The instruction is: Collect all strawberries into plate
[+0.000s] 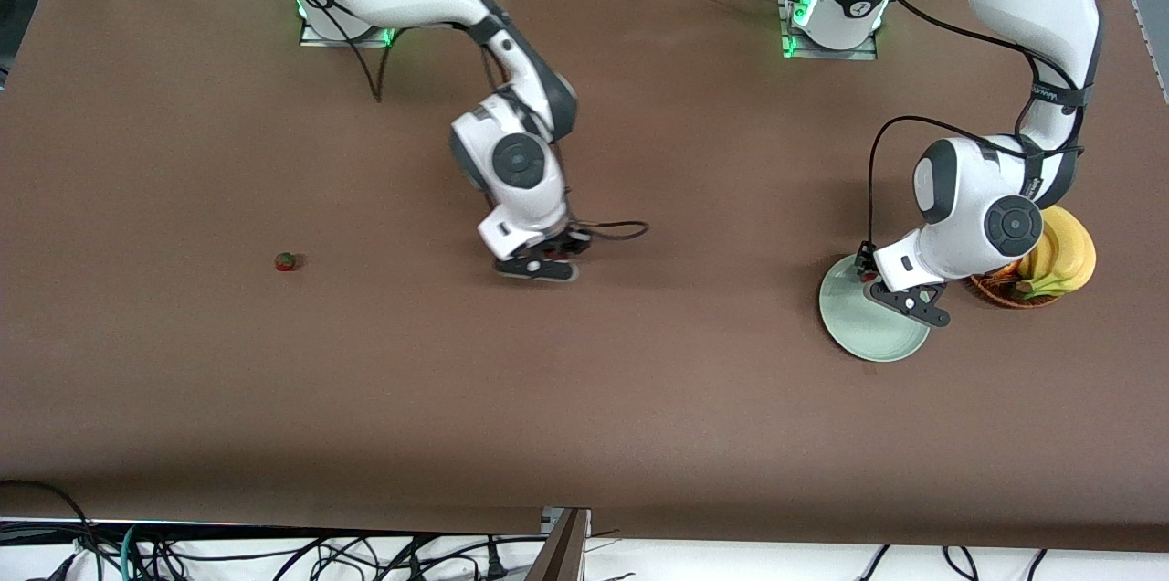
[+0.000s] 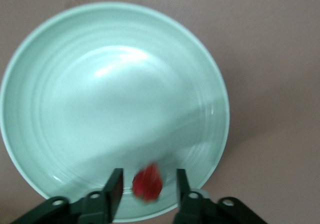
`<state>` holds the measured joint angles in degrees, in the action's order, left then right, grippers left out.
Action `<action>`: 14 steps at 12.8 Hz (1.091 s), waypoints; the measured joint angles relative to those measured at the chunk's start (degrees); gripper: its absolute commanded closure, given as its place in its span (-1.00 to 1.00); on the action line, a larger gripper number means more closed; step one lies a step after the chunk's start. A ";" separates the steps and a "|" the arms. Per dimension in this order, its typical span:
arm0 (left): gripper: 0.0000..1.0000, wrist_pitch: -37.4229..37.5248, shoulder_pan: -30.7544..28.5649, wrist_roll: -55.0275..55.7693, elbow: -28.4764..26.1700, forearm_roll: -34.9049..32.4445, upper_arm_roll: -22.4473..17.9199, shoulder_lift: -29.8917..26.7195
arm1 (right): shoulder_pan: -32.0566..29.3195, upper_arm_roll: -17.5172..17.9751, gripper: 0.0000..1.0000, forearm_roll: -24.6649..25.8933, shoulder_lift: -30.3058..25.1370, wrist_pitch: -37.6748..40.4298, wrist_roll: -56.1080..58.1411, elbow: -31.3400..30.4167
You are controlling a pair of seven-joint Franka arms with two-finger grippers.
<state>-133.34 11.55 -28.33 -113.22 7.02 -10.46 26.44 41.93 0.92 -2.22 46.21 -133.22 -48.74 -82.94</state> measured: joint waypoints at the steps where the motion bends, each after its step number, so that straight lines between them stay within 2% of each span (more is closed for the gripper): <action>1: -1.00 0.11 1.14 -0.12 0.63 0.01 -0.38 -0.79 | 1.58 -0.03 0.82 0.00 1.99 -1.17 -1.30 2.19; 2: -1.00 1.20 2.06 0.27 1.09 0.16 -0.51 -2.06 | 2.76 -0.05 0.76 -0.01 3.52 -2.81 -2.11 3.54; 3: -1.00 3.12 2.76 1.14 1.31 1.17 -0.59 -3.55 | 3.55 -0.06 -0.22 -0.01 4.67 -4.10 -2.61 4.23; 4: -1.00 4.50 3.51 1.48 1.33 4.31 -0.63 -4.89 | 4.07 -0.06 -0.99 -0.01 5.46 -4.94 -2.86 4.53; 6: -1.00 5.55 6.47 2.47 1.29 11.33 -0.68 -6.00 | 4.42 -0.32 -1.00 -0.01 5.89 -5.45 -2.92 5.07; 9: -1.00 3.60 14.34 17.32 0.91 14.13 -0.49 -4.70 | 3.17 -2.16 -1.00 -0.01 4.07 -2.72 -1.26 7.40; 12: -1.00 -2.23 21.67 32.86 1.66 14.30 0.80 -1.54 | -5.48 -2.96 -1.00 -0.17 -0.55 8.15 15.04 7.90; 14: -1.00 -2.88 26.13 44.98 4.53 14.34 1.93 1.27 | -13.19 -3.03 -1.00 -0.24 -2.53 14.40 24.65 7.88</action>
<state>-136.23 37.67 16.65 -108.69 21.36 -8.53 27.71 28.74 -2.11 -2.47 43.68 -118.81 -24.09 -75.06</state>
